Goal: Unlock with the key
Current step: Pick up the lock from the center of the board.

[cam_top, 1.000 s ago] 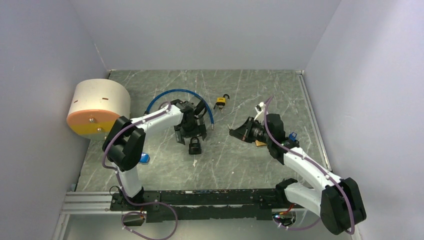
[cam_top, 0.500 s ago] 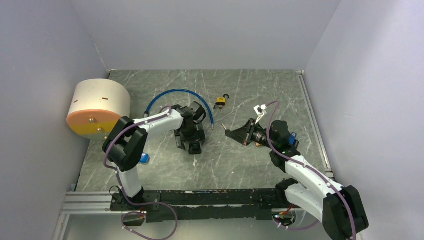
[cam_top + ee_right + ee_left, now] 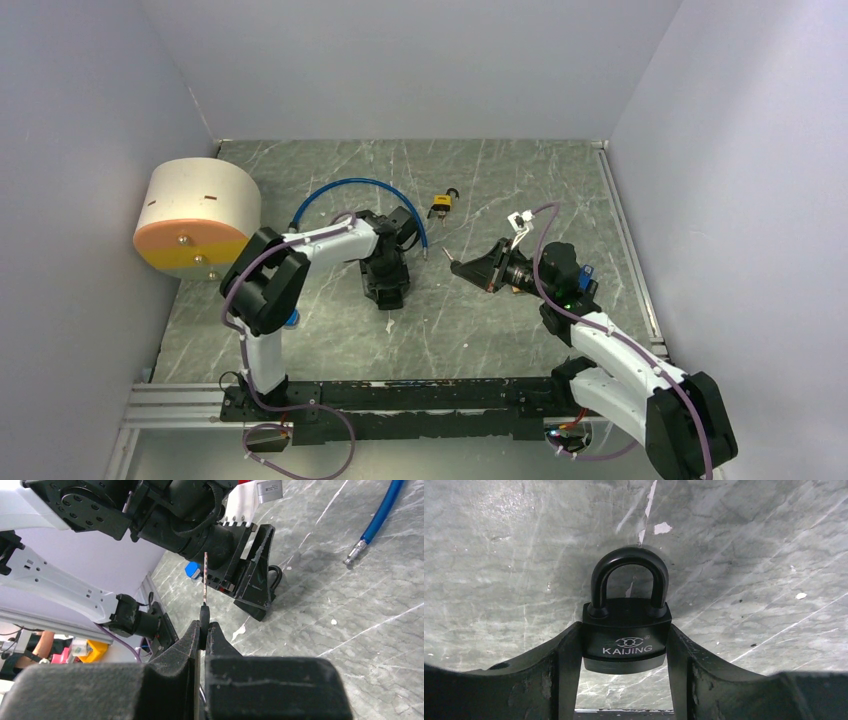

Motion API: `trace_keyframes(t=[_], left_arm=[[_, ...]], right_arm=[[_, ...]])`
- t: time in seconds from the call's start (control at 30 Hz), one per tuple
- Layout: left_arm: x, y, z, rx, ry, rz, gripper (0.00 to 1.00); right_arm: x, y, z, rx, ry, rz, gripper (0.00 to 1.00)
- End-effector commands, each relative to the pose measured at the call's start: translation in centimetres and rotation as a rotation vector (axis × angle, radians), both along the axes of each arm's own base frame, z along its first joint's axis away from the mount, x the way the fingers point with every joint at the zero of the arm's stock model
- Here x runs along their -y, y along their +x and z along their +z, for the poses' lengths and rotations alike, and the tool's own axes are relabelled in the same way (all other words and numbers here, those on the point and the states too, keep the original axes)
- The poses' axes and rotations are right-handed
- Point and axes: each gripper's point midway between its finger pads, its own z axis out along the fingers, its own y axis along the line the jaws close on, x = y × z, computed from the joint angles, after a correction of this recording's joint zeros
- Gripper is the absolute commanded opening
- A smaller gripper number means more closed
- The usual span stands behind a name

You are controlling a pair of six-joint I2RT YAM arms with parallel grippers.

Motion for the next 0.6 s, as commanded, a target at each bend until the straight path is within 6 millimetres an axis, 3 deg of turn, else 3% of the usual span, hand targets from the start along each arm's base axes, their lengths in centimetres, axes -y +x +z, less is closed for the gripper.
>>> trace_keyframes(t=[0.0, 0.1, 0.23, 0.57], left_arm=[[-0.6, 0.1, 1.0, 0.007, 0.072, 0.019, 0.35], [-1.6, 0.6, 2.3, 0.026, 0.137, 0.02, 0.17], [-3.0, 1.6, 4.7, 0.064, 0.23, 0.007, 0.04], [-9.2, 2.1, 7.5, 0.055, 0.611, -0.09, 0.02]], right_arm=[[0.3, 0.4, 1.3, 0.069, 0.003, -0.019, 0.0], [0.3, 0.5, 1.2, 0.065, -0.001, -0.025, 0.0], [0.4, 0.5, 1.0, 0.057, -0.004, -0.032, 0.0], [0.4, 0.7, 0.6, 0.04, -0.008, -0.041, 0.0]])
